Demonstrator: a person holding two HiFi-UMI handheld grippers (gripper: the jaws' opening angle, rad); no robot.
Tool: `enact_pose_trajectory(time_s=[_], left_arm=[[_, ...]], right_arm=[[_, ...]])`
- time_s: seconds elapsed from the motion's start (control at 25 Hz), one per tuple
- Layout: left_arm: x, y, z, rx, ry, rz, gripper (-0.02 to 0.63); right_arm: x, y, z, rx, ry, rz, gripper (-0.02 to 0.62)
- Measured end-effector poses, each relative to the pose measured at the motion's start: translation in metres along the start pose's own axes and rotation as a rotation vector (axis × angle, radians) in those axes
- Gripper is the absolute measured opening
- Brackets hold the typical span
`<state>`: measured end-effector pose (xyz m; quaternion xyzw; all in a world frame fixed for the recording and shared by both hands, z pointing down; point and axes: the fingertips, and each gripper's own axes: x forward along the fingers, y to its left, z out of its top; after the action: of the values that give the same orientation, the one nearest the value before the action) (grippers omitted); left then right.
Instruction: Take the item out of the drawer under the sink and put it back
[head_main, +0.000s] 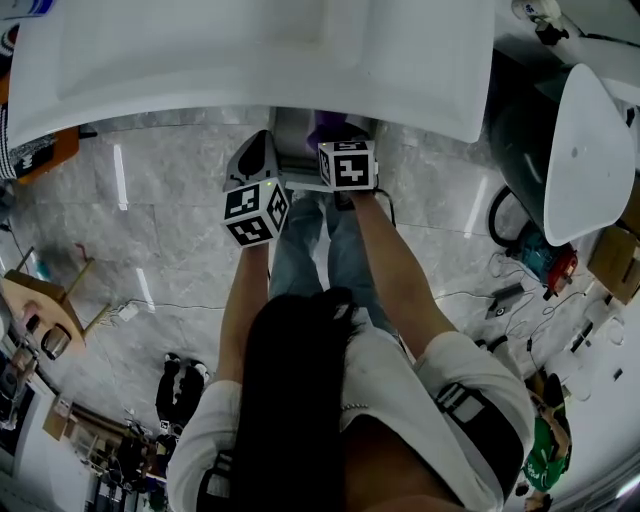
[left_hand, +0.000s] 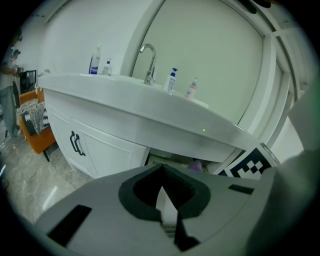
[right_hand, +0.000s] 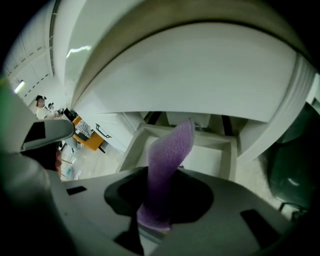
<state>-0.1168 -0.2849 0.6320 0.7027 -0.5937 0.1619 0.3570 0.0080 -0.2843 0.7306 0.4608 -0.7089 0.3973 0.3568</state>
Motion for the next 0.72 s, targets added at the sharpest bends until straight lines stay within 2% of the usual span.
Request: enact_pose_trajectory(time_s=[0.4, 0.72], left_arm=[[-0.032, -0.027, 0.017, 0.043, -0.021, -0.066, 0.003], [-0.058, -0.051, 0.028, 0.08, -0.047, -0.116, 0.003]], right_arm=[[-0.077, 0.026, 0.011, 0.018, -0.092, 0.037, 0.128], [-0.13, 0.038, 0.025, 0.041, -0.204, 0.042, 0.129]])
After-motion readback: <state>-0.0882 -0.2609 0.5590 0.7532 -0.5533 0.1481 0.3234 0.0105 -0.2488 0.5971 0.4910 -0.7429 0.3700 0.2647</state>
